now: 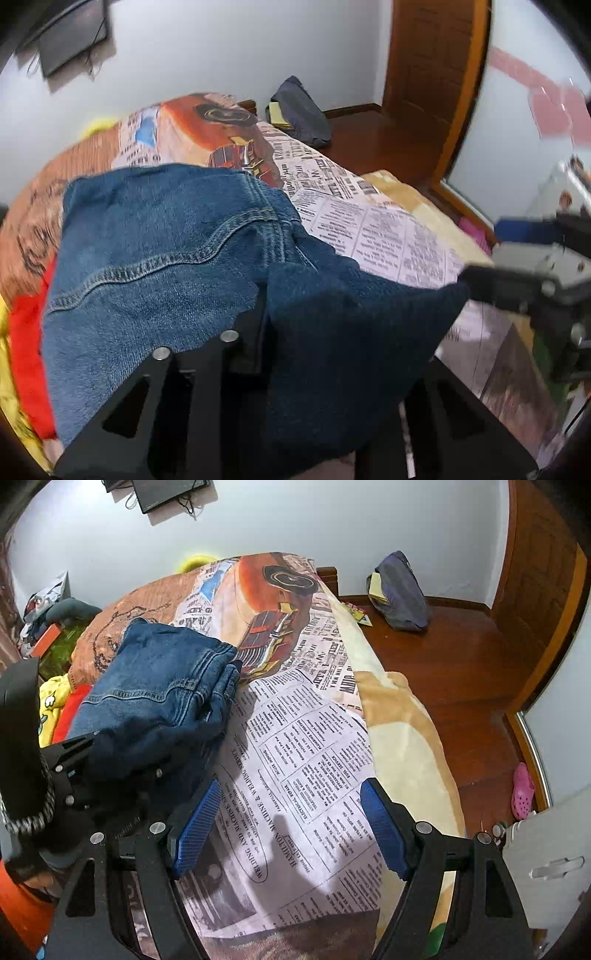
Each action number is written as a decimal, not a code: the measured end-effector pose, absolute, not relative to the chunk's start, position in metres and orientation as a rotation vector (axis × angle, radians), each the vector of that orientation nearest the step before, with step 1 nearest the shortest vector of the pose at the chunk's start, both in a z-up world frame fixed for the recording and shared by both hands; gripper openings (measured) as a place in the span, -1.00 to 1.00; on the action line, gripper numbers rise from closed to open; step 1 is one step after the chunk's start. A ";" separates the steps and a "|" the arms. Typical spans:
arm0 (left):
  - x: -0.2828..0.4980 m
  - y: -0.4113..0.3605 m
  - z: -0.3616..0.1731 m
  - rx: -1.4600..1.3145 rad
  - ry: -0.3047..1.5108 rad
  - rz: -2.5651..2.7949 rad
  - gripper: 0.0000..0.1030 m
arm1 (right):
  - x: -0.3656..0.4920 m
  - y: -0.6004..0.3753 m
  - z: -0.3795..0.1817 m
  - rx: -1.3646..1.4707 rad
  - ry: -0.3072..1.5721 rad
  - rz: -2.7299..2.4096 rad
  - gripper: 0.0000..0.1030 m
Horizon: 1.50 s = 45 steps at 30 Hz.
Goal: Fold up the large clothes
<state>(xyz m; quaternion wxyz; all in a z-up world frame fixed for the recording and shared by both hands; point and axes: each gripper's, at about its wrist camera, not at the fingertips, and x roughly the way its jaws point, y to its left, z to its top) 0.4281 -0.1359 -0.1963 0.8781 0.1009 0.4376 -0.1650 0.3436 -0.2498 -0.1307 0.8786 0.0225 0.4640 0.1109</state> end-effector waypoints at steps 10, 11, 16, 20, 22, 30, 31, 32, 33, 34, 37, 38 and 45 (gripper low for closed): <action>0.391 -0.092 -0.150 0.094 0.942 -0.430 0.36 | 0.328 -0.233 -0.092 0.061 0.857 0.332 0.46; 0.387 -0.084 -0.145 0.086 0.932 -0.419 0.42 | 0.329 -0.229 -0.090 0.061 0.850 0.347 0.46; 0.374 -0.041 -0.126 0.075 0.853 -0.328 0.61 | 0.338 -0.197 -0.087 0.042 0.839 0.410 0.46; 0.377 -0.002 -0.125 0.077 0.826 -0.198 0.84 | 0.348 -0.171 -0.105 0.021 0.886 0.447 0.46; 0.387 0.018 -0.138 0.057 0.859 -0.137 0.84 | 0.350 -0.163 -0.120 0.007 0.926 0.447 0.46; 0.380 0.071 -0.188 -0.088 0.986 -0.119 0.86 | 0.345 -0.176 -0.168 0.069 1.068 0.438 0.46; 0.376 0.072 -0.189 -0.091 0.990 -0.129 0.87 | 0.344 -0.182 -0.169 0.086 1.079 0.438 0.46; 0.373 0.074 -0.190 -0.083 0.995 -0.135 0.87 | 0.342 -0.186 -0.169 0.092 1.086 0.434 0.46; 0.368 0.076 -0.190 -0.058 1.003 -0.135 0.87 | 0.341 -0.191 -0.168 0.090 1.089 0.427 0.46; 0.367 0.076 -0.193 -0.032 1.011 -0.129 0.87 | 0.340 -0.194 -0.167 0.087 1.090 0.422 0.46; 0.362 0.081 -0.190 0.017 1.020 -0.119 0.87 | 0.339 -0.203 -0.159 0.094 1.088 0.424 0.46; 0.362 0.083 -0.186 0.020 1.015 -0.118 0.87 | 0.339 -0.206 -0.156 0.099 1.084 0.425 0.46; 0.392 0.104 -0.154 -0.115 0.972 -0.149 0.87 | 0.363 -0.207 -0.138 0.144 1.056 0.475 0.46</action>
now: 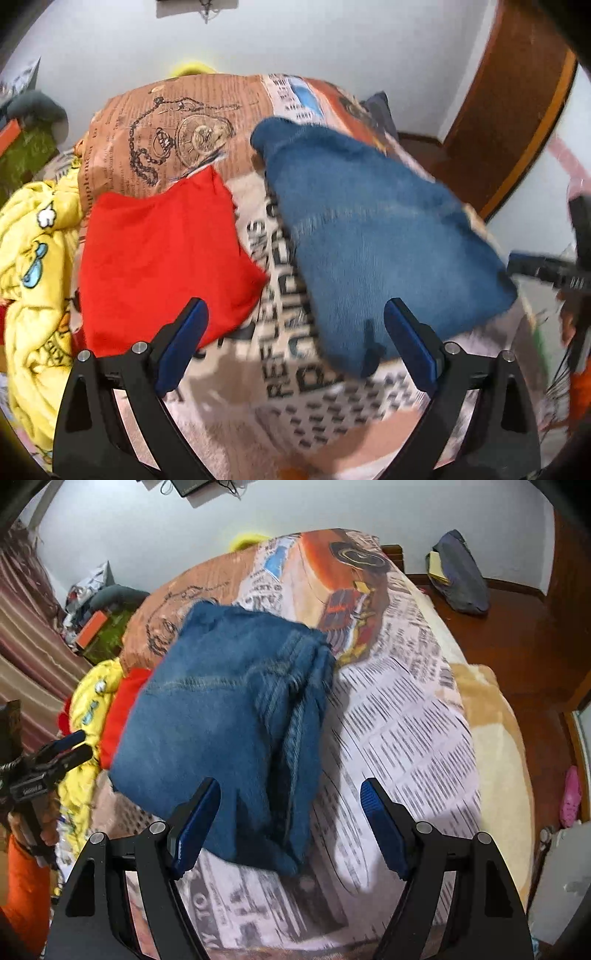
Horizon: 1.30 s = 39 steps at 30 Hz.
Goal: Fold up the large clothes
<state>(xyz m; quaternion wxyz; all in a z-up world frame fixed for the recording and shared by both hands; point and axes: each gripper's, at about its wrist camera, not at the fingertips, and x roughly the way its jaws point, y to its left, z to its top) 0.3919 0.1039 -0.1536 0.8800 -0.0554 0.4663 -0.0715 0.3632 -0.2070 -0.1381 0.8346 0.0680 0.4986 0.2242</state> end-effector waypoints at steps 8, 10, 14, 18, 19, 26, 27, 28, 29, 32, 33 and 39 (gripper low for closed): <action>0.460 0.105 -0.185 -0.301 1.078 -0.263 0.87 | 0.408 -0.188 -0.162 0.204 1.140 0.530 0.46; 0.473 0.104 -0.200 -0.339 1.121 -0.277 0.87 | 0.420 -0.186 -0.175 0.220 1.181 0.535 0.46; 0.492 0.102 -0.227 -0.464 1.160 -0.369 0.87 | 0.444 -0.187 -0.200 0.329 1.253 0.593 0.46; 0.507 0.100 -0.243 -0.528 1.191 -0.388 0.90 | 0.467 -0.195 -0.218 0.463 1.293 0.644 0.47; 0.510 0.099 -0.244 -0.534 1.191 -0.393 0.94 | 0.469 -0.194 -0.220 0.485 1.298 0.664 0.48; 0.517 0.082 -0.236 -0.497 1.183 -0.415 0.85 | 0.477 -0.182 -0.215 0.476 1.290 0.691 0.46; 0.518 0.081 -0.234 -0.487 1.180 -0.404 0.80 | 0.475 -0.182 -0.215 0.477 1.288 0.689 0.33; 0.517 0.078 -0.232 -0.468 1.184 -0.395 0.71 | 0.475 -0.181 -0.213 0.481 1.282 0.689 0.23; 0.516 0.077 -0.229 -0.447 1.181 -0.388 0.59 | 0.473 -0.181 -0.211 0.488 1.276 0.701 0.03; 0.505 0.074 -0.213 -0.422 1.148 -0.393 0.22 | 0.467 -0.176 -0.198 0.473 1.250 0.687 -0.20; 0.500 0.072 -0.206 -0.417 1.137 -0.397 0.15 | 0.466 -0.172 -0.193 0.452 1.237 0.685 -0.26; 0.471 0.066 -0.154 -0.321 1.053 -0.397 -0.10 | 0.439 -0.147 -0.137 0.350 1.126 0.703 -0.35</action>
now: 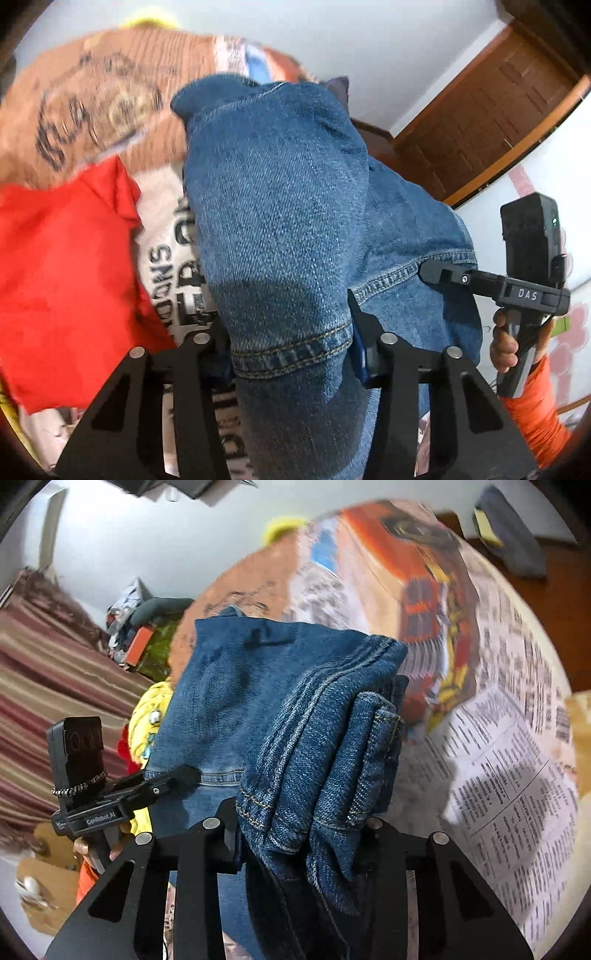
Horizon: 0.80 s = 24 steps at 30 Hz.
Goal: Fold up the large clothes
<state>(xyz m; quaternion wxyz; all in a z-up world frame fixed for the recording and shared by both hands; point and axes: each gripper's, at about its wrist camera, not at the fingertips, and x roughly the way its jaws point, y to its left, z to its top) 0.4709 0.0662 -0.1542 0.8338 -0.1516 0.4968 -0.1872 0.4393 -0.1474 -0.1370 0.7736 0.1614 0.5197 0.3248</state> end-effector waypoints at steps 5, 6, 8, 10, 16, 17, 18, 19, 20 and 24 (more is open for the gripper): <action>0.439 0.104 -0.090 -0.353 0.895 -0.386 -0.11 | 0.425 -0.125 -0.085 0.341 1.016 0.753 -0.36; 0.435 0.111 -0.079 -0.357 0.873 -0.383 -0.11 | 0.423 -0.116 -0.073 0.332 0.991 0.766 -0.36; 0.424 0.132 -0.056 -0.361 0.827 -0.366 -0.11 | 0.417 -0.100 -0.055 0.310 0.948 0.785 -0.36; 0.413 0.150 -0.042 -0.357 0.788 -0.343 -0.11 | 0.413 -0.083 -0.040 0.292 0.910 0.806 -0.36; 0.400 0.213 -0.023 -0.368 0.732 -0.252 -0.11 | 0.421 -0.018 -0.032 0.284 0.883 0.870 -0.36; 0.399 0.227 -0.025 -0.378 0.733 -0.232 -0.11 | 0.425 -0.005 -0.036 0.283 0.889 0.880 -0.36; 0.399 0.236 -0.029 -0.384 0.735 -0.218 -0.11 | 0.429 0.008 -0.042 0.282 0.899 0.889 -0.36; 0.400 0.245 -0.033 -0.390 0.740 -0.204 -0.11 | 0.433 0.019 -0.047 0.282 0.910 0.895 -0.36; 0.402 0.257 -0.041 -0.402 0.749 -0.185 -0.11 | 0.437 0.030 -0.053 0.280 0.923 0.902 -0.36; 0.412 0.292 -0.076 -0.444 0.794 -0.129 -0.11 | 0.457 0.072 -0.091 0.264 0.993 0.916 -0.36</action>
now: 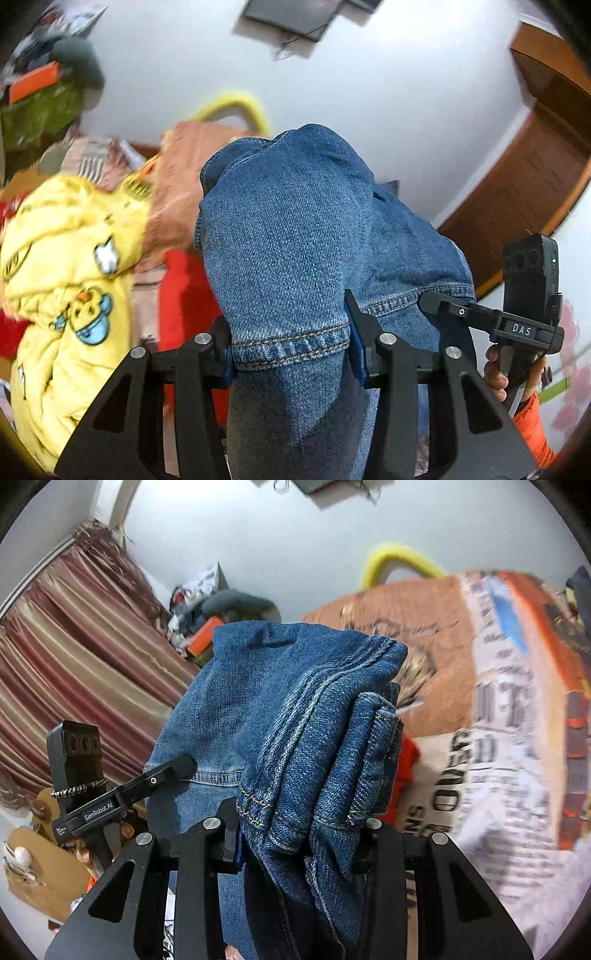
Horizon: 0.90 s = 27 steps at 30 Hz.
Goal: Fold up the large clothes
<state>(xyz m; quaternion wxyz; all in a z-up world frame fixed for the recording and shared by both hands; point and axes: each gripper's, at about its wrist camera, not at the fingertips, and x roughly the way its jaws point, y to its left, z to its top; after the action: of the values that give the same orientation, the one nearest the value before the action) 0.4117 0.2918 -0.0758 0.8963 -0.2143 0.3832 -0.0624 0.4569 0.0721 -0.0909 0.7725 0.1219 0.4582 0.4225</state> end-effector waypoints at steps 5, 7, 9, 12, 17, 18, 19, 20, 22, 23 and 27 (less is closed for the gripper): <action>0.436 0.327 -0.147 -0.509 0.891 -0.071 -0.11 | 0.479 0.106 -0.147 0.238 1.106 0.894 -0.36; 0.445 0.335 -0.176 -0.514 0.932 -0.048 -0.11 | 0.490 0.118 -0.174 0.217 1.148 0.872 -0.36; 0.452 0.341 -0.202 -0.522 0.974 -0.029 -0.11 | 0.497 0.126 -0.194 0.199 1.179 0.848 -0.36; 0.457 0.343 -0.225 -0.494 0.962 -0.013 -0.03 | 0.505 0.132 -0.214 0.170 1.189 0.814 -0.35; 0.452 0.331 -0.223 -0.391 0.952 0.013 0.12 | 0.501 0.120 -0.213 0.158 1.172 0.809 -0.25; 0.448 0.327 -0.221 -0.372 0.958 0.028 0.14 | 0.496 0.117 -0.210 0.138 1.161 0.792 -0.23; 0.448 0.326 -0.221 -0.354 0.964 0.039 0.20 | 0.493 0.115 -0.207 0.115 1.149 0.773 -0.22; 0.443 0.320 -0.217 -0.322 0.972 0.048 0.24 | 0.486 0.114 -0.202 0.091 1.138 0.757 -0.22; 0.435 0.315 -0.219 -0.272 0.976 0.055 0.34 | 0.475 0.116 -0.194 0.050 1.118 0.734 -0.18; 0.430 0.312 -0.218 -0.248 0.976 0.060 0.47 | 0.469 0.112 -0.192 0.029 1.114 0.720 -0.09; 0.408 0.299 -0.221 -0.198 1.009 0.083 0.67 | 0.450 0.104 -0.192 -0.069 1.091 0.666 0.19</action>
<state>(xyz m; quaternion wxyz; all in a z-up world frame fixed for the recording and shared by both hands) 0.4077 0.2989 -0.2206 0.8700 -0.0949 0.4823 0.0397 0.4498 0.1044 -0.1920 0.8021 -0.0323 0.5090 0.3108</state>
